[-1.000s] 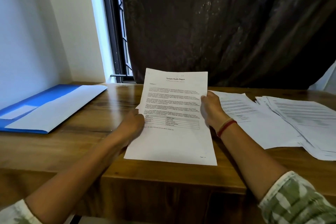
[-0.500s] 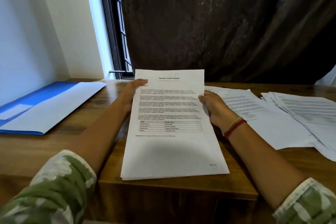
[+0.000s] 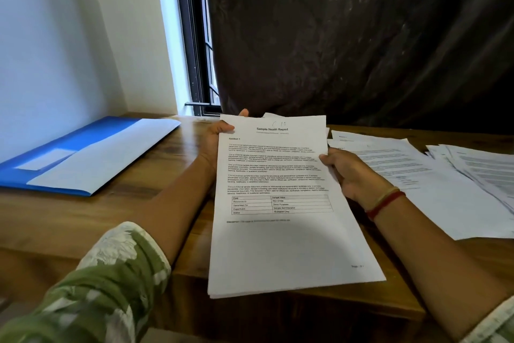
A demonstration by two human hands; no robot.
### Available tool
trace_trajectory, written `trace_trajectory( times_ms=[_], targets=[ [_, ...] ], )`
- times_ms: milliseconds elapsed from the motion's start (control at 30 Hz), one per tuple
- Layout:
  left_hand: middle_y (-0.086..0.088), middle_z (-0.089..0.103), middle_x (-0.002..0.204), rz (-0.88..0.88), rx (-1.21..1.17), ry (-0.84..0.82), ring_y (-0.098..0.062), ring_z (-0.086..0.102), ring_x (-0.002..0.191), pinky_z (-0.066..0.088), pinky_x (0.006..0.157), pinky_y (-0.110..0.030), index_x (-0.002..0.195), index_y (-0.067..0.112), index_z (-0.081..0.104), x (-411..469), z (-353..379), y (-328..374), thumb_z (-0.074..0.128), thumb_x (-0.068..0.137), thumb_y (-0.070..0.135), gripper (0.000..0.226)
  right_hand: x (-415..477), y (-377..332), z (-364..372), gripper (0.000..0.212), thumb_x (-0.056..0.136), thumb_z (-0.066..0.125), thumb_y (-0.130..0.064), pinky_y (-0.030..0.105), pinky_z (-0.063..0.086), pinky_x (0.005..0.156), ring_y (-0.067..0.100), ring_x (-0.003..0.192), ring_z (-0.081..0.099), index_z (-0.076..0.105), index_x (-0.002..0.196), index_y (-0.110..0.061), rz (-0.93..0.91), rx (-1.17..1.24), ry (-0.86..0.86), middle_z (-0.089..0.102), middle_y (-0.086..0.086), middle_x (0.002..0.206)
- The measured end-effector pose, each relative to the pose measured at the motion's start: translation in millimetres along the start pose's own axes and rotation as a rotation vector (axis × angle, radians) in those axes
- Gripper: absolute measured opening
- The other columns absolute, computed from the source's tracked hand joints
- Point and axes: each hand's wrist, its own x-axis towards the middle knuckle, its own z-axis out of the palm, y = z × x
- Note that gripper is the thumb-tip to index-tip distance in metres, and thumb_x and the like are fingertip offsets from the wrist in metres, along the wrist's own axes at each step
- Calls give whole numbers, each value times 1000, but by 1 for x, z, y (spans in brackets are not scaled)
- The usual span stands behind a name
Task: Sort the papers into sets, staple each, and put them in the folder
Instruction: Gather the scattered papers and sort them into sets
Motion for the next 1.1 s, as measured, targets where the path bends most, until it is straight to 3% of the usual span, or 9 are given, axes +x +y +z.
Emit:
trace_trajectory(
  times_ms=[133, 267, 367, 500, 633, 733, 900, 1100],
  targets=[
    [-14, 52, 119, -5, -10, 3, -32, 54, 103, 44, 84, -40, 92, 16, 55, 2, 3, -2, 79, 47, 19, 51, -1, 1, 0, 22, 100, 44, -12, 40, 52, 77, 30, 95, 63, 60, 116, -12, 23, 9, 0, 68, 9, 99],
    [-15, 66, 103, 27, 17, 22, -30, 65, 88, 53, 77, -35, 87, 13, 56, 0, 9, -2, 88, 42, 22, 56, -3, 0, 2, 22, 101, 44, -11, 37, 52, 73, 28, 92, 63, 60, 115, -13, 25, 21, -1, 68, 8, 99],
    [-13, 70, 89, 4, 69, 86, -26, 68, 70, 57, 61, -30, 97, 14, 58, -1, 5, 1, 86, 45, 23, 60, -4, 0, 2, 20, 101, 43, -11, 37, 51, 71, 27, 88, 62, 60, 112, -12, 17, 37, 13, 67, 9, 98],
    [-14, 59, 109, -101, 141, 151, -28, 62, 88, 57, 66, -34, 112, 16, 58, -1, -4, 9, 78, 68, 24, 49, -7, -1, 5, 19, 102, 42, -11, 35, 49, 66, 26, 83, 61, 58, 112, -12, 0, 3, 45, 65, 8, 98],
    [-15, 68, 97, -108, 251, 210, -28, 67, 79, 59, 63, -35, 105, 14, 65, -1, -1, 12, 52, 89, 14, 20, -7, 0, 7, 22, 101, 42, -12, 39, 50, 76, 29, 90, 61, 58, 116, -12, 2, -20, 50, 66, 10, 104],
    [-11, 71, 80, -137, 280, 320, -26, 66, 71, 57, 58, -31, 93, 19, 60, -1, 1, 8, 44, 95, 13, 17, -9, 0, 7, 22, 101, 42, -12, 38, 51, 75, 28, 90, 62, 58, 116, -12, -2, -17, 43, 67, 9, 101],
    [-12, 65, 96, -123, 254, 362, -27, 62, 81, 58, 57, -33, 93, 23, 55, 4, -4, 6, 39, 96, 11, 19, -9, 2, 5, 26, 102, 44, -18, 47, 52, 90, 33, 106, 64, 55, 124, -9, 3, 15, -124, 67, 11, 117],
    [-15, 62, 99, -93, 259, 346, -30, 61, 82, 57, 60, -36, 114, 16, 48, 2, -2, 8, 38, 95, 8, 23, -9, -1, 7, 31, 100, 47, -24, 47, 51, 95, 28, 105, 64, 53, 131, -19, -81, -200, -37, 65, 4, 123]
  ],
)
